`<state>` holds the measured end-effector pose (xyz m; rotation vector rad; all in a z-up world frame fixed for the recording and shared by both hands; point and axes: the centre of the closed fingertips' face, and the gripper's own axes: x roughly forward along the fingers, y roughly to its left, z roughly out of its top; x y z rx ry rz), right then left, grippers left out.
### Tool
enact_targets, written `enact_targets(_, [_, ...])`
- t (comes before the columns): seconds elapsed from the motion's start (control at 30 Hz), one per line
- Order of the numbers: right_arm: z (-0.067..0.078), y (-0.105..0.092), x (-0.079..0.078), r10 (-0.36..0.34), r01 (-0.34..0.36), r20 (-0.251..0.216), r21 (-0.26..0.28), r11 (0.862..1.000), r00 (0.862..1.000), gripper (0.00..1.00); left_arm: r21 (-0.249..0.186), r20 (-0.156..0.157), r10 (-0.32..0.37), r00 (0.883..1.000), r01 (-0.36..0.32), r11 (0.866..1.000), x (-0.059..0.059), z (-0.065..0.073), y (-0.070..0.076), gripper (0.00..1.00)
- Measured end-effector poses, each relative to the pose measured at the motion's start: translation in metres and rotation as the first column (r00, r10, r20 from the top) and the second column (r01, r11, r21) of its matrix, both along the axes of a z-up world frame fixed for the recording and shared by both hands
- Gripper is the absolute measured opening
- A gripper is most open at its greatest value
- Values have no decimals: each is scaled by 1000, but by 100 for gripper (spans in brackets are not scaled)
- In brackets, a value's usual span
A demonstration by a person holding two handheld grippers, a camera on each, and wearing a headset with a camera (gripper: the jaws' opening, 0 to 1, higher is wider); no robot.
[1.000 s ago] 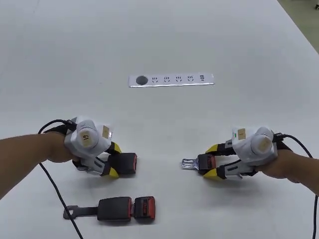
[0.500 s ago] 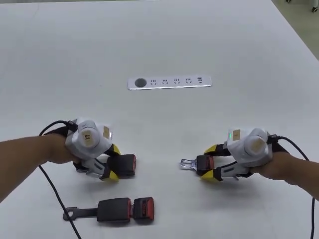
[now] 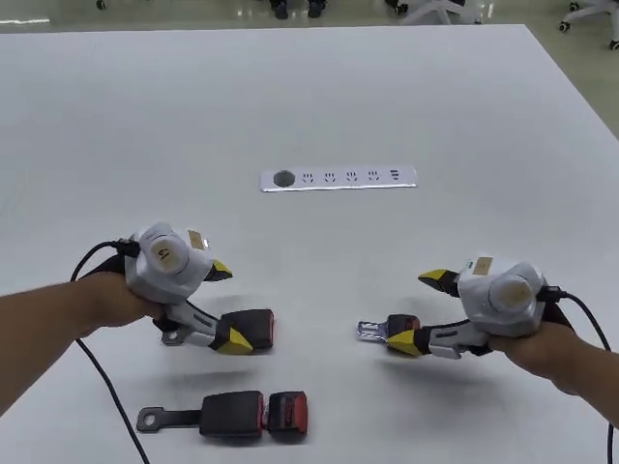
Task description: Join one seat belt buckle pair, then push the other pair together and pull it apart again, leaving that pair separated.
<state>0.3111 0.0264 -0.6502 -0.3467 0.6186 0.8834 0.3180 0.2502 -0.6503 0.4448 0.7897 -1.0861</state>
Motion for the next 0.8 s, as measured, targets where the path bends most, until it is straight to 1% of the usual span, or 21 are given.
enact_targets(0.03, [4, 1, -1, -19, 19, 7, 6, 1000, 1000, 69, -6, 13, 22, 1000, -22, 1000, 1, 4, 2, 78])
enact_targets(0.1, [6, -1, 3, -69, 68, 27, 31, 997, 997, 71, -27, -1, 84, 996, -84, 996, 0, 11, 6, 81])
enact_targets(0.17, [11, 3, -4, -92, 90, 38, 40, 995, 995, 75, -17, -3, 128, 992, -128, 992, -2, 15, 12, 86])
enact_targets(0.2, [15, 4, -7, -104, 102, 46, 41, 994, 993, 75, -24, -1, 144, 990, -144, 989, -3, 17, 14, 87])
enact_targets(0.23, [17, 5, -8, -113, 111, 50, 46, 993, 992, 74, -41, 6, 157, 988, -157, 987, -5, 17, 16, 87])
enact_targets(0.27, [17, 5, -9, -117, 114, 51, 48, 992, 992, 75, -46, 16, 169, 985, -168, 985, -6, 18, 19, 88])
enact_targets(0.3, [17, 3, -5, -126, 123, 52, 50, 991, 991, 78, -50, 26, 187, 982, -186, 981, -6, 19, 21, 89])
enact_targets(0.33, [20, 5, -9, -133, 130, 60, 47, 990, 989, 79, -67, 32, 207, 978, -205, 976, -8, 24, 23, 90])
enact_targets(0.4, [26, 10, -17, -147, 144, 67, 52, 988, 987, 80, -96, 32, 240, 970, -236, 967, -10, 31, 23, 90])
enact_targets(0.43, [30, 11, -19, -153, 149, 69, 57, 987, 986, 80, -103, 32, 255, 967, -250, 963, -15, 36, 25, 90])
enact_targets(0.47, [31, 11, -20, -160, 156, 72, 60, 986, 984, 81, -106, 34, 268, 963, -263, 959, -17, 39, 25, 91])
enact_targets(0.5, [31, 10, -18, -176, 171, 82, 62, 983, 981, 82, -120, 32, 292, 956, -287, 950, -20, 43, 27, 91])
enact_targets(0.53, [31, 9, -17, -188, 183, 87, 68, 981, 978, 82, -133, 33, 304, 952, -297, 946, -23, 46, 27, 92])
enact_targets(0.57, [31, 9, -16, -202, 194, 87, 86, 977, 976, 82, -146, 38, 312, 949, -303, 942, -25, 49, 28, 92])
enact_targets(0.6, [34, 9, -18, -210, 202, 89, 92, 975, 973, 83, -152, 48, 318, 947, -307, 939, -29, 53, 30, 92])
enact_targets(0.63, [40, 10, -22, -219, 210, 96, 94, 973, 971, 84, -153, 49, 328, 943, -317, 936, -31, 54, 32, 93])
enact_targets(0.67, [40, 9, -22, -225, 216, 100, 97, 972, 969, 85, -159, 44, 343, 938, -333, 929, -32, 53, 38, 93])
enact_targets(0.7, [41, 9, -22, -235, 225, 101, 103, 969, 967, 85, -169, 46, 350, 936, -338, 926, -34, 55, 39, 94])
enact_targets(0.73, [44, 10, -24, -244, 232, 105, 112, 966, 964, 85, -179, 51, 364, 930, -350, 919, -35, 57, 42, 94])
enact_targets(0.77, [45, 10, -25, -246, 234, 108, 114, 966, 963, 86, -183, 51, 371, 927, -357, 916, -36, 58, 43, 94])
enact_targets(0.8, [47, 10, -27, -254, 240, 114, 120, 963, 961, 86, -210, 43, 399, 916, -382, 900, -39, 62, 45, 94])
